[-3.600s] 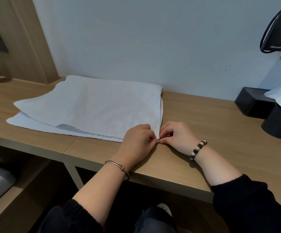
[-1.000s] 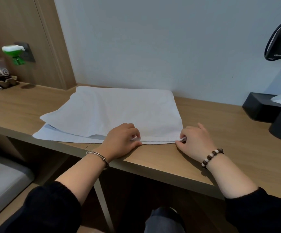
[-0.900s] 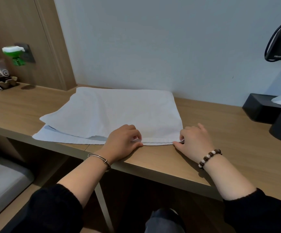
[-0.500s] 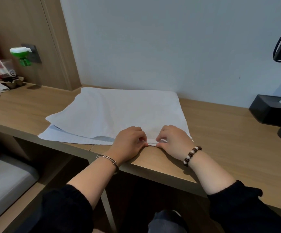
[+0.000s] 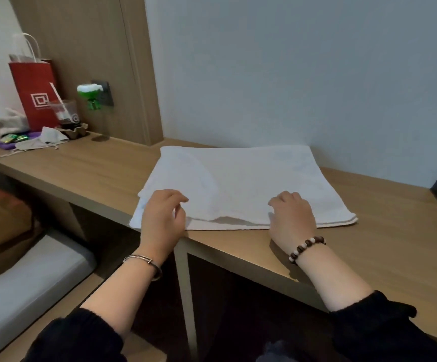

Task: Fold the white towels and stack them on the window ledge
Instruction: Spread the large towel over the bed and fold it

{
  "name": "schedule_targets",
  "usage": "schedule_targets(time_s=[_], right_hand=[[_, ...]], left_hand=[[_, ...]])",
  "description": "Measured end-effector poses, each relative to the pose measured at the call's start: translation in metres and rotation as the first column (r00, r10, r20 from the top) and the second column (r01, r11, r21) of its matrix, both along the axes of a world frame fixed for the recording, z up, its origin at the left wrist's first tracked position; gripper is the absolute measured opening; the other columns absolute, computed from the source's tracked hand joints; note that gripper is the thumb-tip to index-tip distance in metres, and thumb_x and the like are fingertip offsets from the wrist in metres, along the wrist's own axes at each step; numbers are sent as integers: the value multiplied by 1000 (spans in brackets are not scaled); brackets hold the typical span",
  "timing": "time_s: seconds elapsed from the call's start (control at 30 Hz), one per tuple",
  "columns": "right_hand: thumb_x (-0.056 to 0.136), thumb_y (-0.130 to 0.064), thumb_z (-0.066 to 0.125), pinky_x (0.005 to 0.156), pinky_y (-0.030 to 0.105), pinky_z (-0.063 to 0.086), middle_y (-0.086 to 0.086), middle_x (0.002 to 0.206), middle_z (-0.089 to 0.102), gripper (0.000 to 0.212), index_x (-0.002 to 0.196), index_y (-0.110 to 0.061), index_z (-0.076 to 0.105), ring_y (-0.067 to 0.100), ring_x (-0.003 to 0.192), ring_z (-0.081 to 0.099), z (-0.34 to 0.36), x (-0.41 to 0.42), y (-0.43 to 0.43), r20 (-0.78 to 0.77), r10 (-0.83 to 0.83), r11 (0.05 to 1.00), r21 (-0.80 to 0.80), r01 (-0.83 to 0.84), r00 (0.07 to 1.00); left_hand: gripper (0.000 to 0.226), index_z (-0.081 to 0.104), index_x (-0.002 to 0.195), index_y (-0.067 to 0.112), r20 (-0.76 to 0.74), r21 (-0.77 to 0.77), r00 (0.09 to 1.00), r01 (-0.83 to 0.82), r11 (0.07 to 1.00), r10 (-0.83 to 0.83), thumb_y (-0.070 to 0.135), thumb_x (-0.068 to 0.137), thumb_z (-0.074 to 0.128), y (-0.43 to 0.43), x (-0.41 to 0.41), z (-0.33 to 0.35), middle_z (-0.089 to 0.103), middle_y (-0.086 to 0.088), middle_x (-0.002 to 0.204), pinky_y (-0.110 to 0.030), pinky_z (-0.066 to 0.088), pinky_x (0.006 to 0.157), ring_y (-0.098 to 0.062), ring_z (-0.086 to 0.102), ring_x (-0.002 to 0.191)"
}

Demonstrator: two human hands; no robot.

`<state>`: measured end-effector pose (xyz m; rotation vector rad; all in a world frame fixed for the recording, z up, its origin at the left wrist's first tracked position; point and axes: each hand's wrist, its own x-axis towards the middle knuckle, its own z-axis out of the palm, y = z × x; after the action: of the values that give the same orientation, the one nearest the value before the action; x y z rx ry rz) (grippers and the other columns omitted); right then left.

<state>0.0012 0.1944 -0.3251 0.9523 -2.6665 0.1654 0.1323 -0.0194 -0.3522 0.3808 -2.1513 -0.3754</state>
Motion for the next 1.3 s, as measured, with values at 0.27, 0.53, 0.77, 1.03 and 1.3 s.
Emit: schedule_targets(time_s=[0.27, 0.53, 0.77, 1.03, 1.3], right_hand=[[98, -22, 41, 104, 29, 34, 0, 136, 46, 36, 133, -15, 48, 17, 126, 39, 13, 59, -127, 210, 413, 904, -216, -370, 886], [91, -39, 54, 95, 33, 43, 2, 127, 54, 48, 135, -23, 44, 22, 117, 49, 5, 60, -200, 280, 379, 922, -32, -386, 882], [92, -15, 47, 73, 35, 49, 7, 104, 61, 36, 128, -17, 40, 27, 88, 58, 10, 57, -201, 140, 462, 861, 169, -480, 876], [101, -22, 34, 64, 31, 35, 3, 78, 56, 27, 81, -15, 50, 26, 76, 54, 19, 47, -206, 137, 409, 912, -15, -411, 902], [93, -30, 40, 41, 20, 33, -2, 55, 59, 37, 71, -14, 65, 17, 44, 52, 2, 80, -194, -387, 455, 694, -410, -592, 802]], left_hand=[[29, 63, 120, 17, 292, 442, 954, -193, 876, 63, 24, 91, 60, -74, 49, -19, 57, 2, 128, -28, 33, 101, -14, 46, 123], [28, 67, 117, 25, 291, 564, 954, -112, 818, -70, 22, 90, 62, -102, 51, -21, 53, 13, 135, -32, 20, 113, -6, 34, 134], [28, 66, 118, 28, 248, 611, 965, -91, 786, -81, 23, 91, 61, -108, 49, -31, 49, 12, 138, -28, 24, 111, -3, 34, 132], [27, 67, 118, 27, 237, 586, 965, -50, 809, -112, 21, 92, 59, -110, 52, -33, 52, 15, 135, -16, 21, 103, 2, 33, 129], [27, 67, 117, 27, 237, 582, 963, -38, 812, -125, 18, 93, 57, -108, 52, -30, 52, 18, 133, -16, 19, 105, 3, 30, 131]])
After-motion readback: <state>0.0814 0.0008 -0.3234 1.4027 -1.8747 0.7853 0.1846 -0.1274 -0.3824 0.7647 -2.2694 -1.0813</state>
